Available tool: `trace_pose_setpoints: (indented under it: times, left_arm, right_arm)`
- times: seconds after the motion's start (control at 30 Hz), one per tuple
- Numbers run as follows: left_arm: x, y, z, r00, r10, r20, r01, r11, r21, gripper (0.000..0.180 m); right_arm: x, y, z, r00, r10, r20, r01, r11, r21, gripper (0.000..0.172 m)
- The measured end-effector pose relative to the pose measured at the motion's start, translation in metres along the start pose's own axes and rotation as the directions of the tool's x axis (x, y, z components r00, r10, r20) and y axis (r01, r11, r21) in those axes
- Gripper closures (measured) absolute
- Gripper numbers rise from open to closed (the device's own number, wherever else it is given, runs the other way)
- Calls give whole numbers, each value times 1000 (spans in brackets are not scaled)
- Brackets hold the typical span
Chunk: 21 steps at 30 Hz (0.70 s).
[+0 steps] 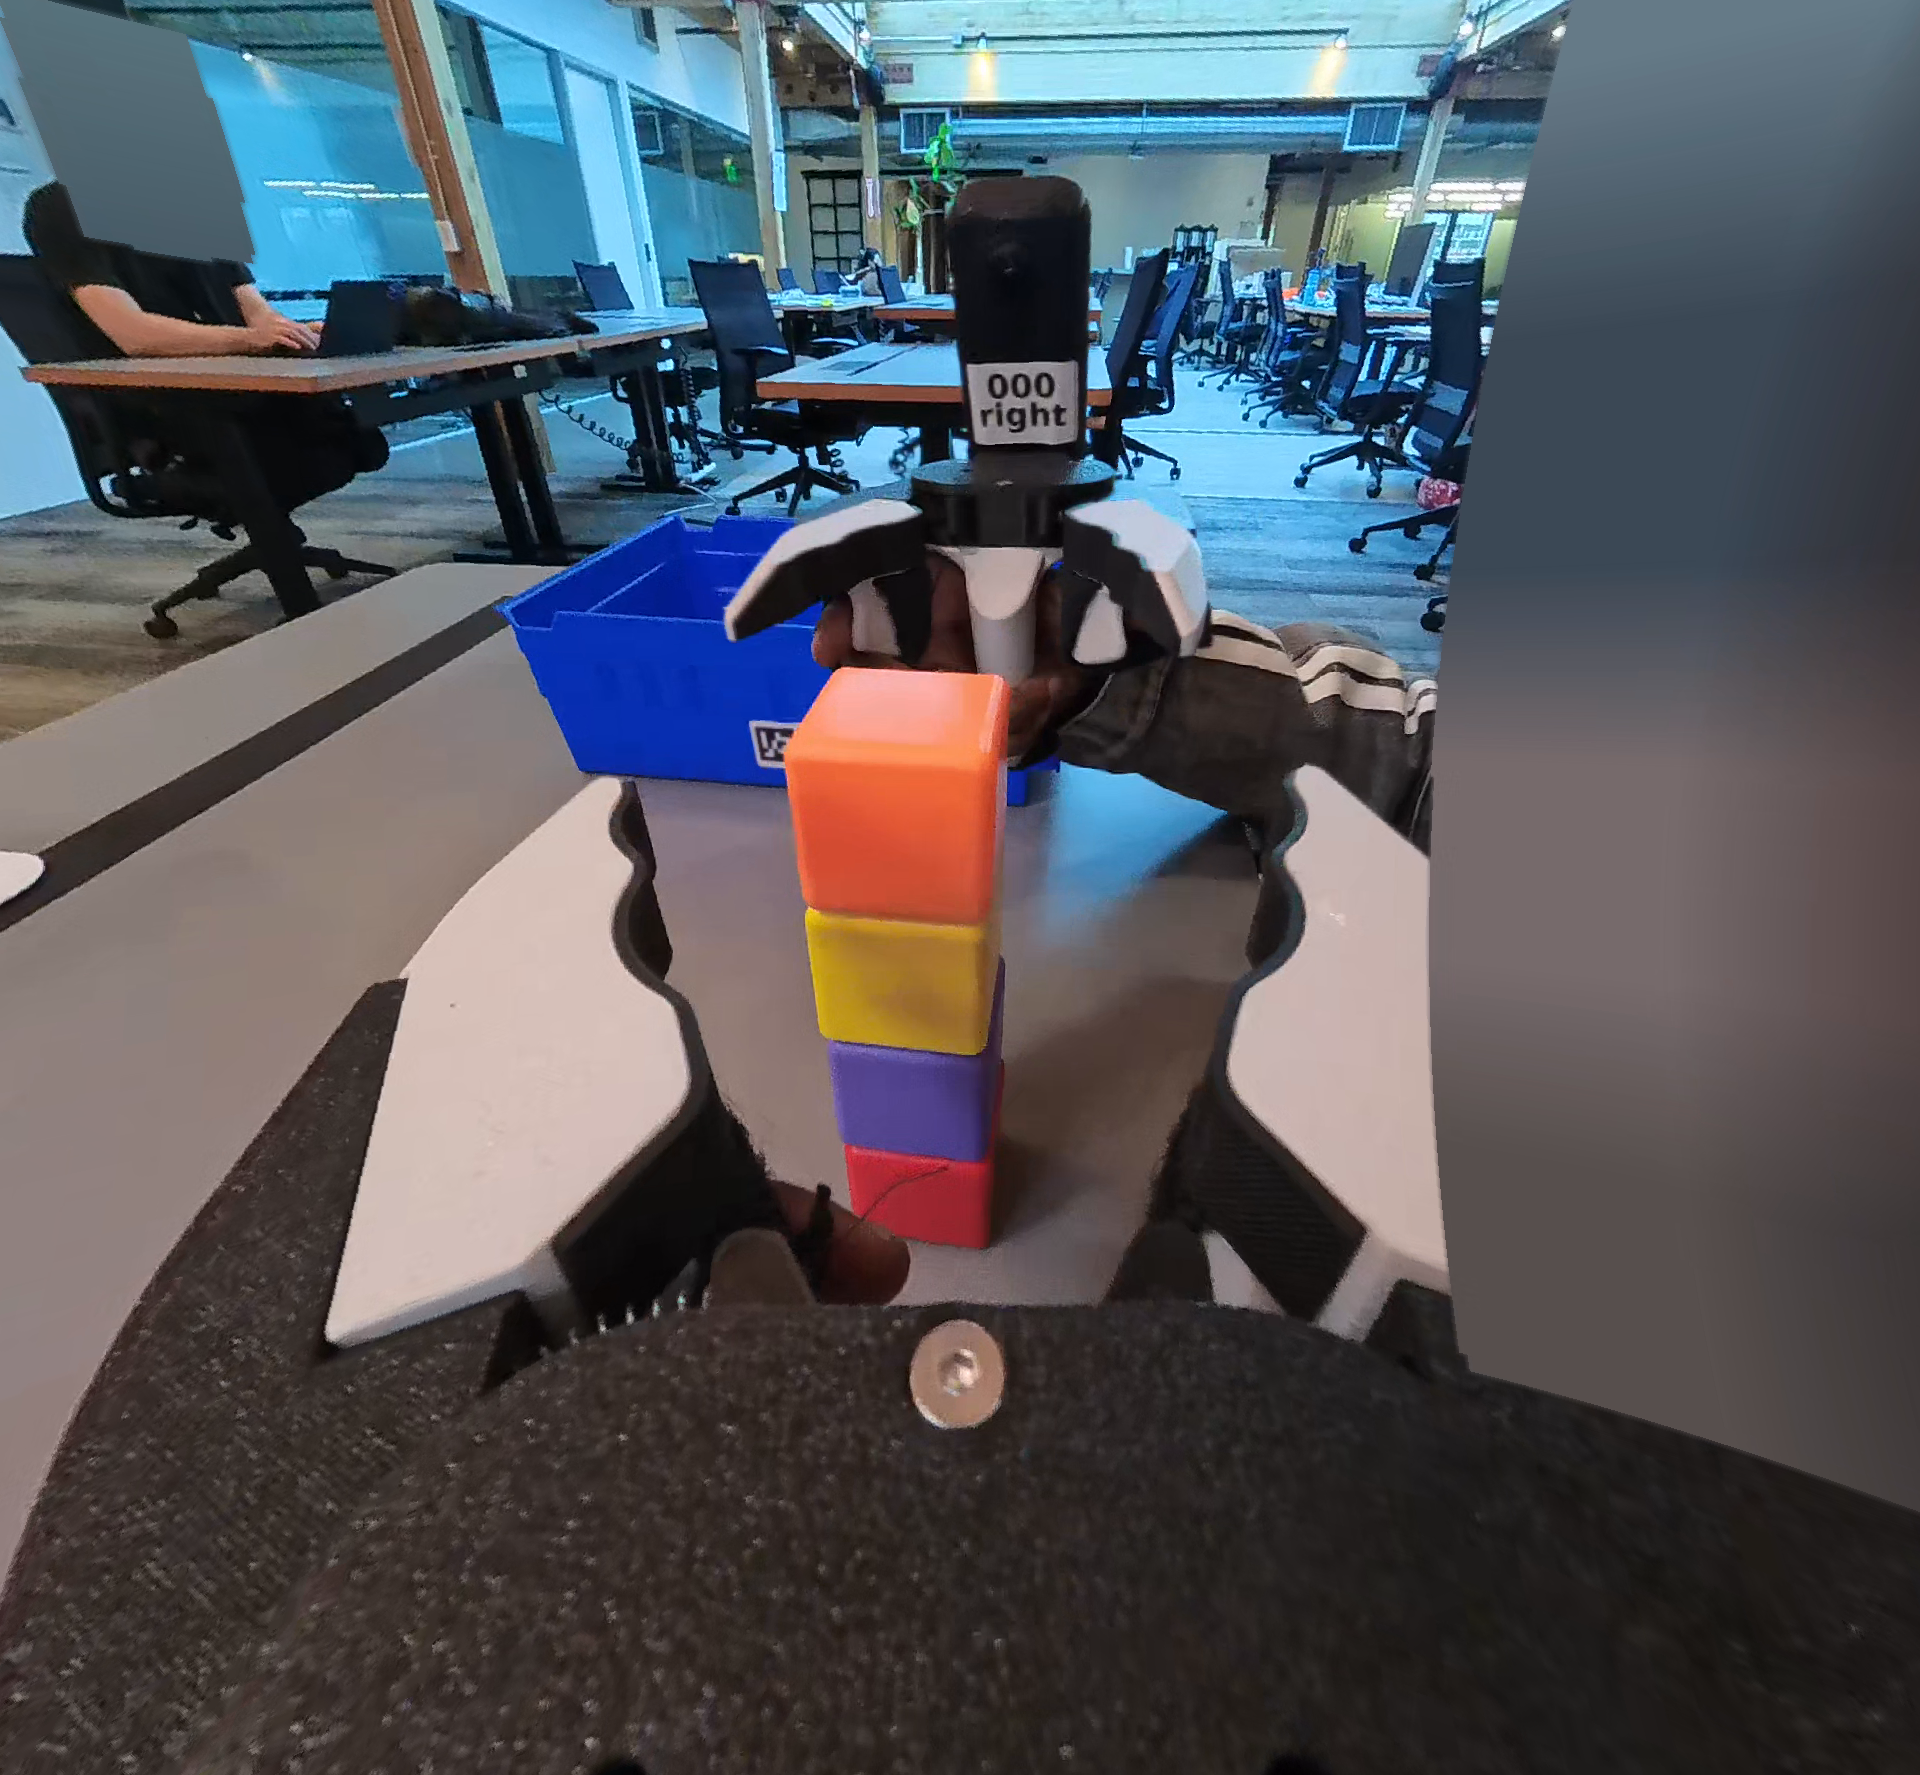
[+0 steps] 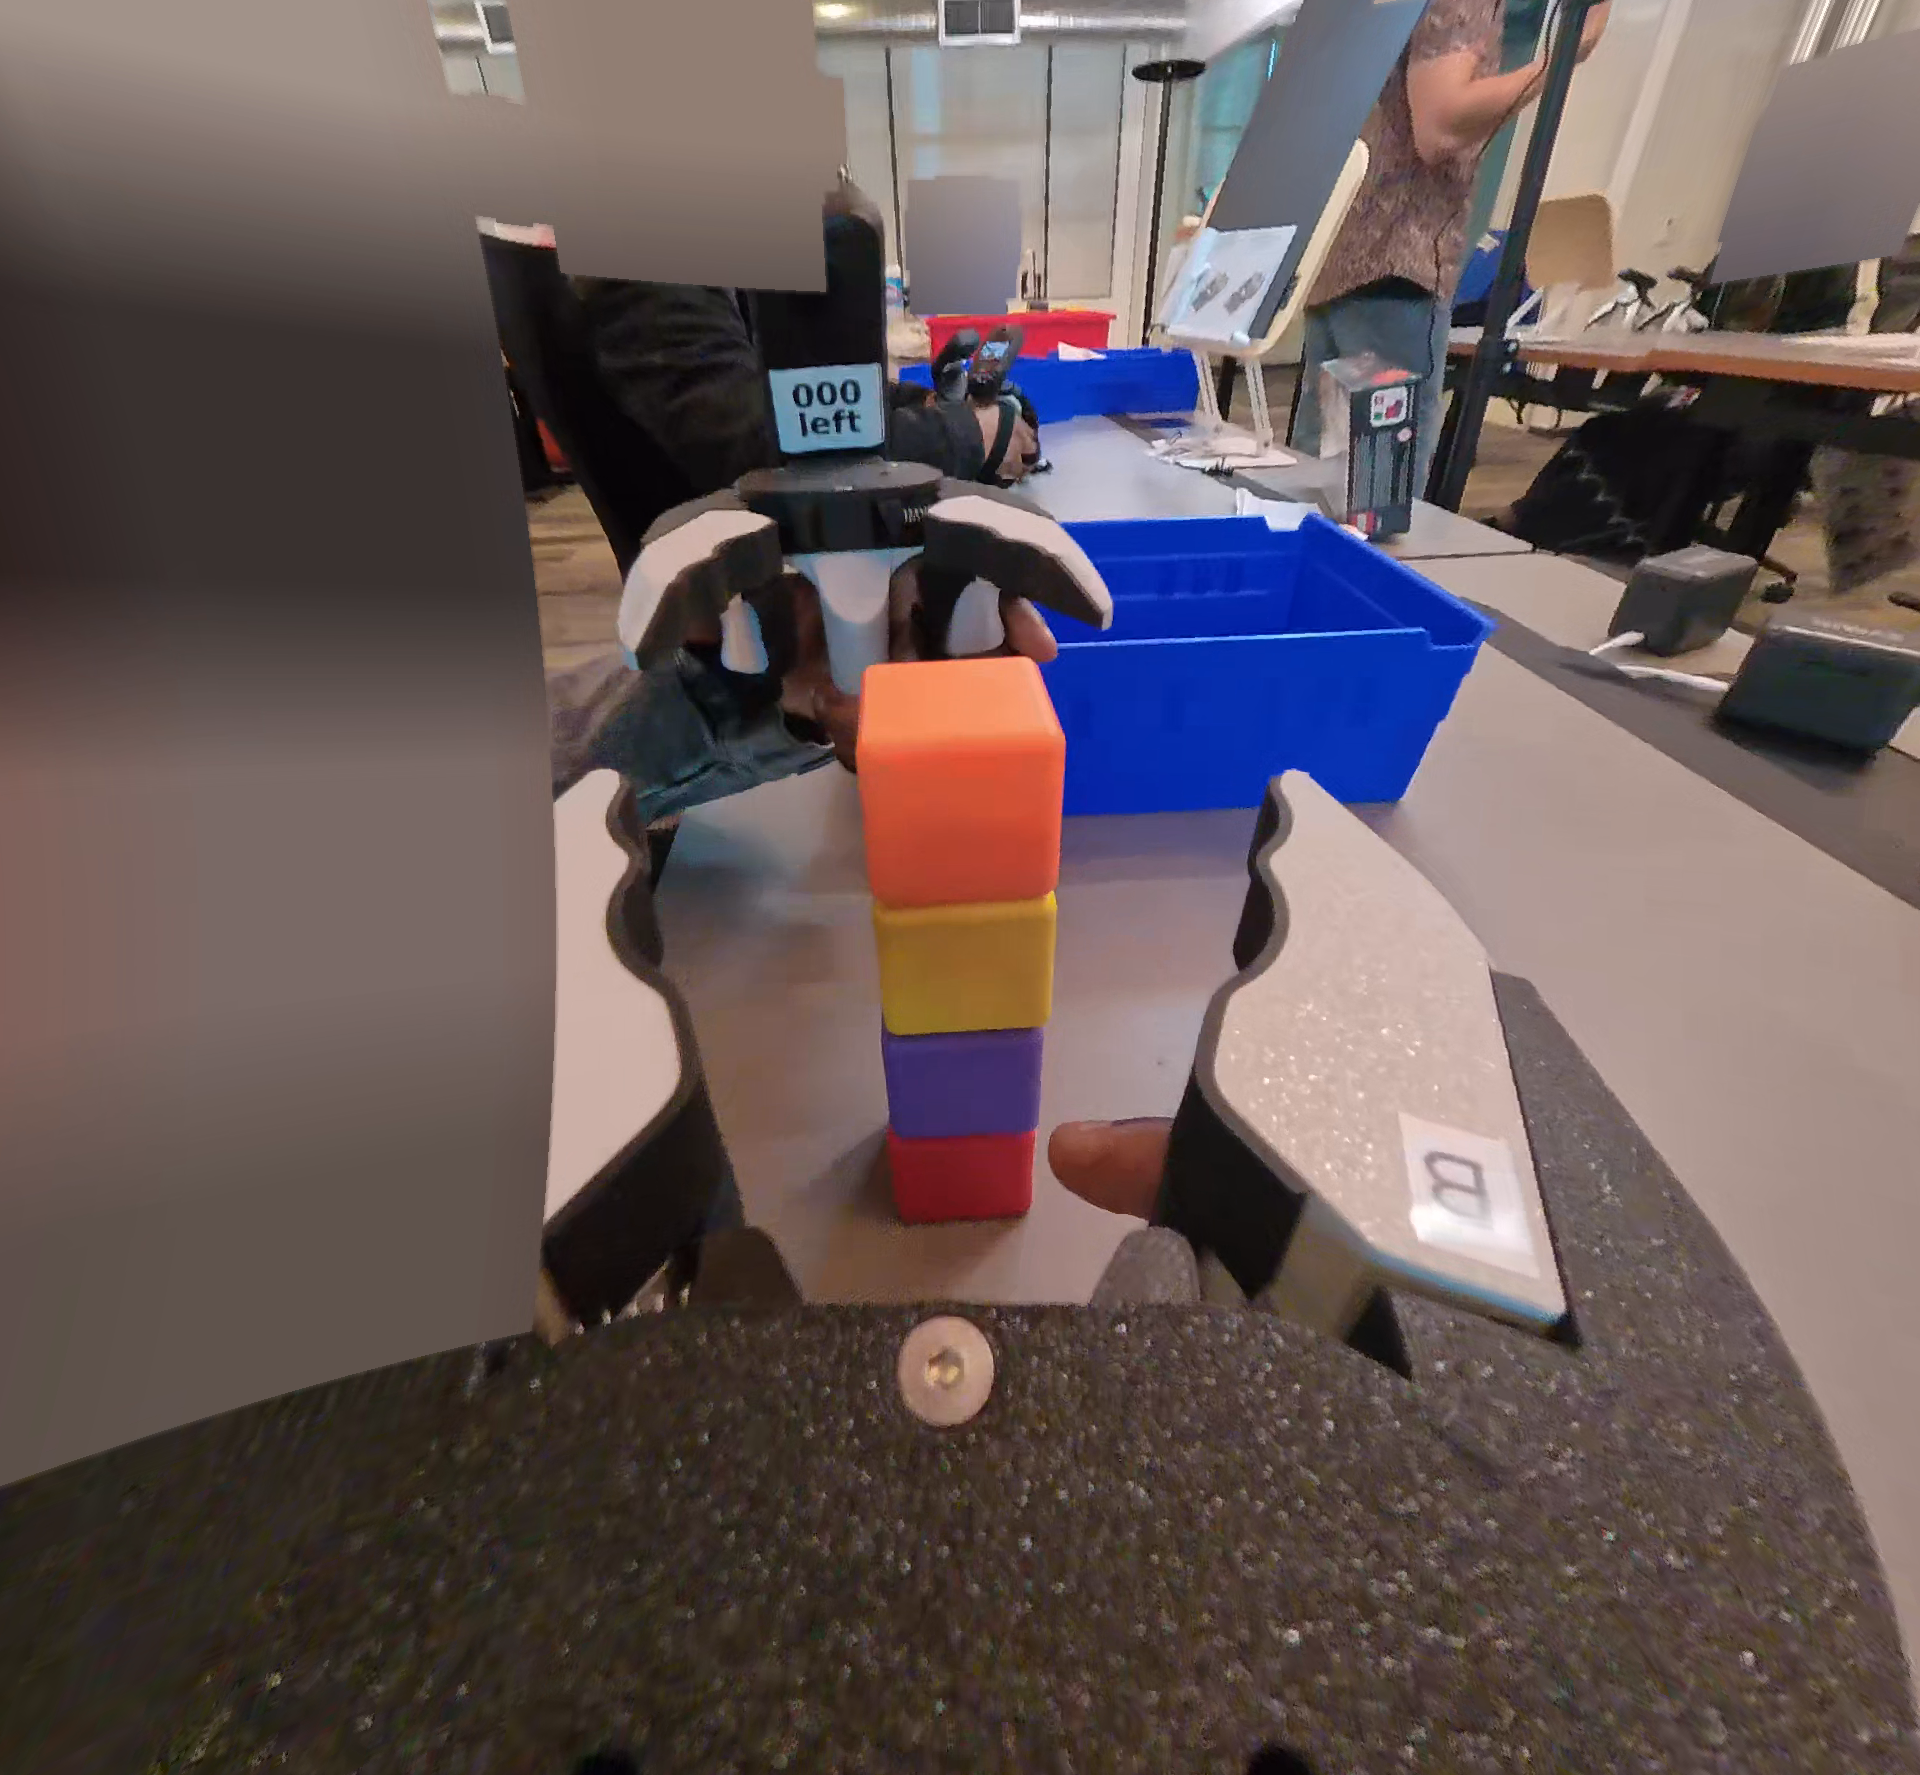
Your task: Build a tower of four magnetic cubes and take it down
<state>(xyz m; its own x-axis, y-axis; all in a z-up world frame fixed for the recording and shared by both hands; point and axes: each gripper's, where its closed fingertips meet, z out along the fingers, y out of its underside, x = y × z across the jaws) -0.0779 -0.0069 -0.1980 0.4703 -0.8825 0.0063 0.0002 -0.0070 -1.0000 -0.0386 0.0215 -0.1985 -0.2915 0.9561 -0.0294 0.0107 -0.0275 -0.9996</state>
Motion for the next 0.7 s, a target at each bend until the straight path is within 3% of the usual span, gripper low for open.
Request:
trace_pose_setpoints:
  times: [0.1, 0.33, 0.7]
  left_arm:
    - [0, 4, 1, 1000, -6, 0, 6, 999, -36, 73]
    - [3, 37, 2, 1000, 25, 2, -24, 956, -292, 73]
    - [4, 90, -8, 996, 91, 3, -70, 782, -620, 74]
  right_arm:
    - [-1, 4, 1, 1000, -4, -3, 4, 1000, -31, 65]
    - [-8, 32, 2, 998, -58, -24, 50, 967, -251, 65]
    - [-13, 88, -11, 997, -71, -27, 39, 782, -622, 62]
